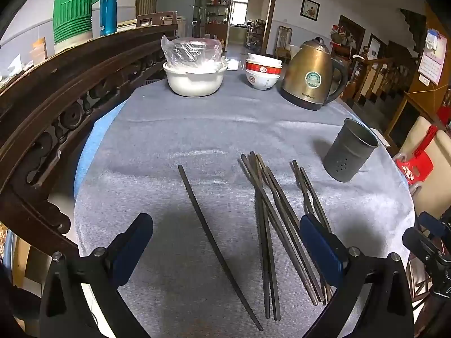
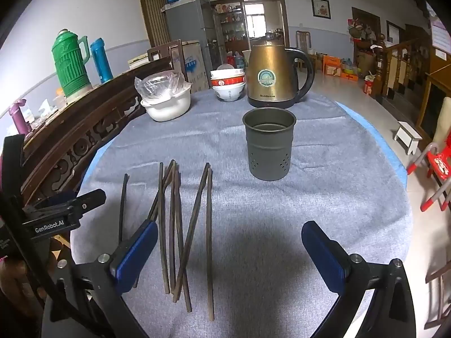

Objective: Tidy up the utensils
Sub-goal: 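Move both grippers toward the dark chopsticks lying on the cloth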

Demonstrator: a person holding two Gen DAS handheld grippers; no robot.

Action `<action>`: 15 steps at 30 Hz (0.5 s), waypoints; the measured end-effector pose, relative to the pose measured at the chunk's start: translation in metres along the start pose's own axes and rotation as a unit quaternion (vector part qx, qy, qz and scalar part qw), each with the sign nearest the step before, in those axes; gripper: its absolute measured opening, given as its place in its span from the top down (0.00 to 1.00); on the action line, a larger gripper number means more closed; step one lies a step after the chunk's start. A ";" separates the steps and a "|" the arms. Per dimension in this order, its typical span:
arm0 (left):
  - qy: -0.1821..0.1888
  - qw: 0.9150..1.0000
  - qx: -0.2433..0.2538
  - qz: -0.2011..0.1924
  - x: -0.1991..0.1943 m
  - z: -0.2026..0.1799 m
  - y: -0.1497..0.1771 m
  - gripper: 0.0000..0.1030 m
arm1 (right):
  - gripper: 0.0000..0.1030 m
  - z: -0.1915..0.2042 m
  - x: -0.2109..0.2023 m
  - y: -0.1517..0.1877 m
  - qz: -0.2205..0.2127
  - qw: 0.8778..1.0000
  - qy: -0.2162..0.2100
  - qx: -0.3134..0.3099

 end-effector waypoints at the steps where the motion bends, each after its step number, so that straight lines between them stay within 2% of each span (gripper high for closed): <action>1: 0.000 1.000 0.000 0.000 0.000 0.000 0.000 0.00 | 0.00 0.000 0.001 0.000 0.000 1.000 0.000 -0.001; 15: -0.006 1.000 -0.011 0.006 0.001 0.008 0.001 0.00 | 0.00 0.003 0.001 0.000 0.001 1.000 -0.003 -0.004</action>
Point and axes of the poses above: each gripper's, at about its wrist camera, not at the fingertips, and x roughly the way its jaws point, z to its left, y to its underside, the point moved 10 cm from there along x, roughly the way its jaws point, and after that the axes turned 14 degrees about -z, right-handed, at the moved point
